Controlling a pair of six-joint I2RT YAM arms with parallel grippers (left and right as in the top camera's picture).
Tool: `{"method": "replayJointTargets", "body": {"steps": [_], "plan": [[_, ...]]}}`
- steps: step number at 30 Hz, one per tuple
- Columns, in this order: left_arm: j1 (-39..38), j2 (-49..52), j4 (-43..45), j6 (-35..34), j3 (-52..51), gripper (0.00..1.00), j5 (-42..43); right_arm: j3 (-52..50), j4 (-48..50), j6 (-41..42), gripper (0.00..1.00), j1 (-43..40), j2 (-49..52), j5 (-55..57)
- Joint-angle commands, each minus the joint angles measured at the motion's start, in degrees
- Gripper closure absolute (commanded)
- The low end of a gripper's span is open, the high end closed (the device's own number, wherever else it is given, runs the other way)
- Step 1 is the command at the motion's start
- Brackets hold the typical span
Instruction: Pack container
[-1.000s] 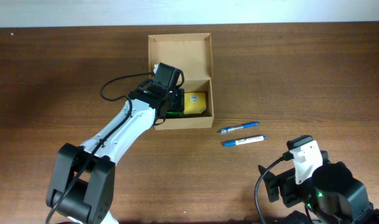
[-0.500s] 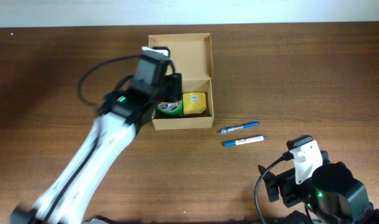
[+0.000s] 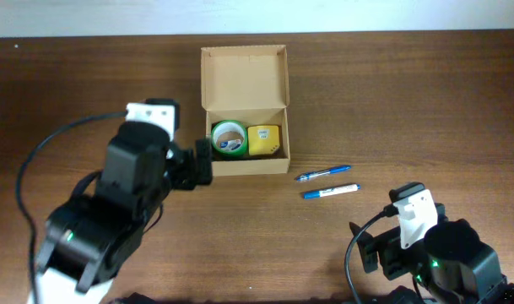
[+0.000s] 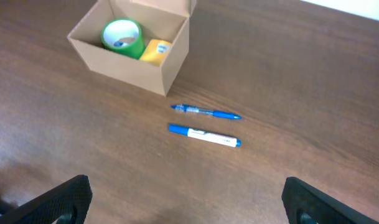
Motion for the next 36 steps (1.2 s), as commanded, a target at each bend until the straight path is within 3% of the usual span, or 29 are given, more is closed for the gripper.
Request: {"method": "replayJointTargets", "body": {"steps": [1,6,14,23,36], "plan": [[-0.1,-3.7,-2.2,0.5,0.6,0.00,-0.8,-0.1,0.8,-0.4,0.01,0.3,-0.4,0.9],[-0.1,-7.8,-5.4,0.7,0.6,0.00,-0.5,-0.1,0.9,-0.4,0.01,0.3,-0.3,0.7],[-0.1,-11.8,-7.4,18.7,0.7,0.00,16.4,-0.1,-5.2,-0.4,0.01,0.3,6.1,0.7],[-0.1,-12.9,-15.7,23.1,0.9,0.00,18.0,-0.1,-7.4,-1.5,0.01,0.3,23.4,3.5],[-0.1,-12.9,-17.9,25.4,0.9,0.00,19.3,0.2,2.5,-3.5,0.01,-0.7,39.1,3.9]]}}
